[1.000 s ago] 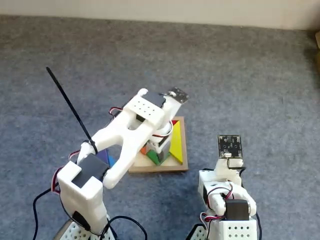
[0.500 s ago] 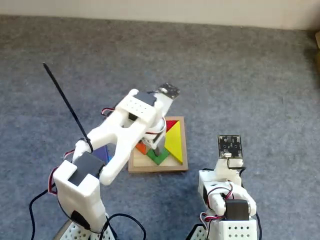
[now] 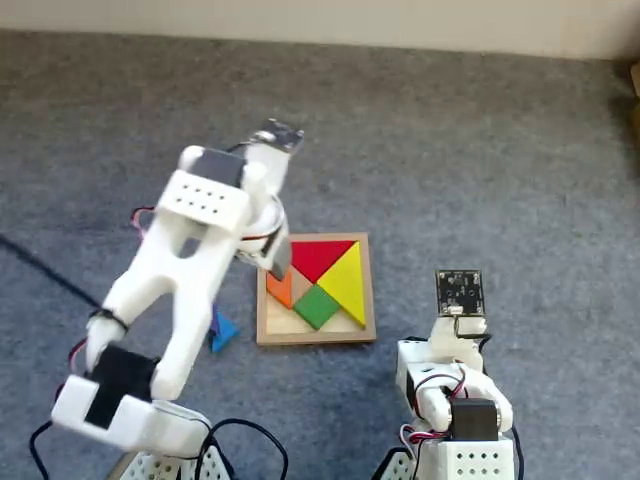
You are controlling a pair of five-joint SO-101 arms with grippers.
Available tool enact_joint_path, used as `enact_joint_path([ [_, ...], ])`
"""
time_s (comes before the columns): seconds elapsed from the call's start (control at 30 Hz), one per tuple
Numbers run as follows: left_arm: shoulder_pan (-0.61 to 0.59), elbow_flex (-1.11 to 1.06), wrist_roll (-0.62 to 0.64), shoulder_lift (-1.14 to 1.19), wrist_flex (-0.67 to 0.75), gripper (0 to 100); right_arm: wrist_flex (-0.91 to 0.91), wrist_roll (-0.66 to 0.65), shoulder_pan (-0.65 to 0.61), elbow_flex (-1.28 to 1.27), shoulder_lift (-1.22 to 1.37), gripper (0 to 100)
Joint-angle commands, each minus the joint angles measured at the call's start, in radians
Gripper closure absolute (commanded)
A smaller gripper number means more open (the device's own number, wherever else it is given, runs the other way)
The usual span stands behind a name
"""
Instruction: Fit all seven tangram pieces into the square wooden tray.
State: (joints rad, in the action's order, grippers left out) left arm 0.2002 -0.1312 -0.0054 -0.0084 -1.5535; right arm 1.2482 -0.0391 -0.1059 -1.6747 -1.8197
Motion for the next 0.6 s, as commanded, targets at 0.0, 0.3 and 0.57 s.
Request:
enact_joint_path([
  [0.0, -0.087, -0.008, -0.002, -0.102, -0.037, 76, 0.004, -0.009, 0.015, -0.117, -0.018, 98.1],
  [0.3, -0.216, -0.288, -0.061, -0.108, 0.152, 76, 0.004, -0.009, 0.015, -0.117, -0.018, 98.1],
  [0.57, -0.341, -0.539, -0.189, -0.107, 0.348, 76, 0.004, -0.009, 0.015, -0.117, -0.018, 98.1],
])
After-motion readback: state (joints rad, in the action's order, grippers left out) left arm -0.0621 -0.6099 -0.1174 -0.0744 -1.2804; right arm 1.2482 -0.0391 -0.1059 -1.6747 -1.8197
